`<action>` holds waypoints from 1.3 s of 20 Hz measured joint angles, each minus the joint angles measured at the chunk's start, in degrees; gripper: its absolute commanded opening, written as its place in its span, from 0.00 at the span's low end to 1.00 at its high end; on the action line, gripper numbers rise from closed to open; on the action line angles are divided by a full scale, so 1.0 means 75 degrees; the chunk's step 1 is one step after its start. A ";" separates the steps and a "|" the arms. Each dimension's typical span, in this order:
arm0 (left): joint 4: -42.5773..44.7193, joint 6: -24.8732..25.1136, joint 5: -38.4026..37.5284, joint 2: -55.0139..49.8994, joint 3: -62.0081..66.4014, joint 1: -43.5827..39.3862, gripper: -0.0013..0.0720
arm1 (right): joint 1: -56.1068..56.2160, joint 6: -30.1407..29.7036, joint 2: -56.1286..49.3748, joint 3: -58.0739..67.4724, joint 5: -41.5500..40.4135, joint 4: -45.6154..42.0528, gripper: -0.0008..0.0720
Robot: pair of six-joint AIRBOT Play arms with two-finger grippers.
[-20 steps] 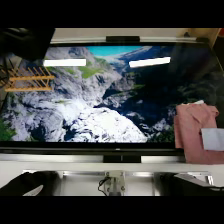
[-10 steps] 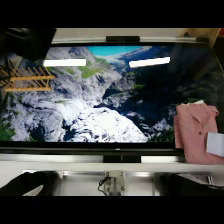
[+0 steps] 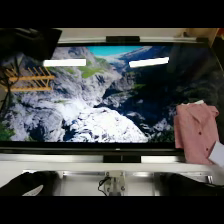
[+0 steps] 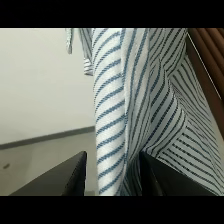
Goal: Fold the shirts.
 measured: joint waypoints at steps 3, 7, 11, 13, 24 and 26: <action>0.0000 -0.0003 0.0003 -0.0020 0.0000 0.0000 0.85 | -0.0038 -0.0233 0.0172 0.0000 0.0245 0.0093 0.65; 0.0000 -0.0003 0.0003 -0.0026 0.0000 0.0000 0.85 | -0.0055 -0.0379 0.0460 -0.0006 0.1198 0.0146 0.88; 0.0000 -0.0003 0.0003 -0.0029 0.0000 0.0000 0.85 | -0.0058 -0.0417 0.0752 0.0000 0.2652 0.0172 0.88; 0.0000 0.0000 0.0003 -0.0032 0.0000 0.0000 0.85 | -0.0058 -0.0414 0.0886 0.0003 0.3471 0.0175 0.88; -0.0012 0.0000 -0.0026 -0.0035 0.0000 -0.0006 0.85 | 0.0259 -0.0332 0.1157 -0.0006 0.7478 0.0664 0.88; -0.0026 0.0000 -0.0058 -0.0035 0.0000 -0.0015 0.85 | 0.0679 -0.0353 0.1207 -0.0006 0.7799 0.0600 0.88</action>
